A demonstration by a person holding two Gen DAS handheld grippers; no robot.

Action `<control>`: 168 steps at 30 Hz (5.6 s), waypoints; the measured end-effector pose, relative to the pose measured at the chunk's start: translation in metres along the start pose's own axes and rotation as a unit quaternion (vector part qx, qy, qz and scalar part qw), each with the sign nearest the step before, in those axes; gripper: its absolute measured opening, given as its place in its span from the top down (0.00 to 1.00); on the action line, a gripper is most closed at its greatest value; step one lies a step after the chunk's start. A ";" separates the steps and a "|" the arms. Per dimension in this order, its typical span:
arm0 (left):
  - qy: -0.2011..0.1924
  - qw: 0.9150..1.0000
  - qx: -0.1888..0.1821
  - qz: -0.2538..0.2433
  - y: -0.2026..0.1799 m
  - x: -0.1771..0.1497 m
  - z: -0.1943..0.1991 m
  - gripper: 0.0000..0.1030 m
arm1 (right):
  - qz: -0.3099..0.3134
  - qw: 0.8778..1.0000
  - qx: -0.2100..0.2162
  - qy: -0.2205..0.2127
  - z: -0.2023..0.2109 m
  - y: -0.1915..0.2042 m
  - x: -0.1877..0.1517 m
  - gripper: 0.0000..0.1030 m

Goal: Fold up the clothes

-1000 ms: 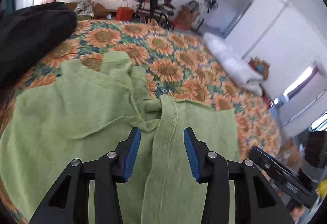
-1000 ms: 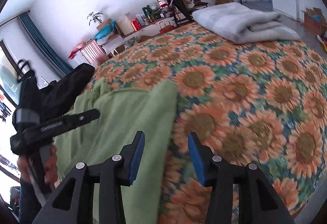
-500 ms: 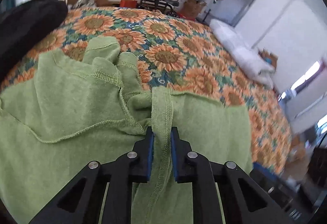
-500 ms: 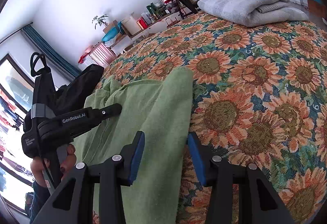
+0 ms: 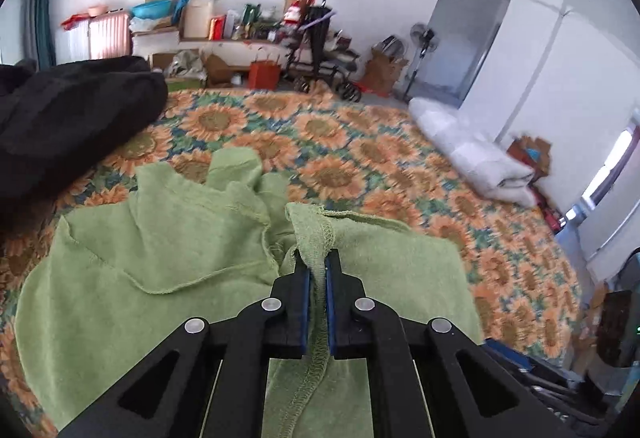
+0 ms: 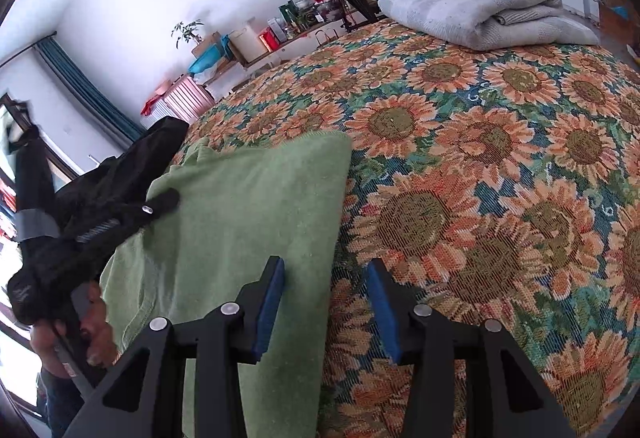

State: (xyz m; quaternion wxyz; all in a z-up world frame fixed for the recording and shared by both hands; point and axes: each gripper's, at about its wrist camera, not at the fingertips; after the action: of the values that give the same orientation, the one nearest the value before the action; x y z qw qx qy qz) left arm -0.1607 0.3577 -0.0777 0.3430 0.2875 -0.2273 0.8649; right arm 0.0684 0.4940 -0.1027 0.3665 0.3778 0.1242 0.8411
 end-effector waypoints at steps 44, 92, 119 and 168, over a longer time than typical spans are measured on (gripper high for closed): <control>-0.213 0.867 0.081 -0.443 -0.143 -0.216 0.103 0.39 | 0.046 0.989 0.138 0.038 0.069 0.014 -0.038 0.96; -0.218 0.929 -0.296 -0.048 -0.052 -0.065 0.301 0.93 | 0.032 0.926 0.217 -0.308 0.296 0.099 0.034 0.92; -0.251 0.941 -0.208 -0.090 -0.023 0.013 0.326 0.93 | 0.091 0.947 0.109 -0.288 0.229 0.137 0.000 0.92; 0.126 0.963 -0.205 0.122 0.013 -0.135 0.141 0.94 | 0.004 0.999 -0.018 0.044 0.061 0.066 -0.009 0.91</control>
State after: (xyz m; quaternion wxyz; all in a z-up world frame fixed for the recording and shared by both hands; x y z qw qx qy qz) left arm -0.0410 0.2029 -0.0655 0.3122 0.0695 -0.3883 0.8642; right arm 0.0822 0.4370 -0.0339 0.3643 0.3342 0.1241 0.8604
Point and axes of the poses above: each gripper's, at about its wrist camera, not at the fingertips, and z roughly against the way its jaws point, y to its left, x to its top, and after that the axes turned 4 degrees about x, right-handed
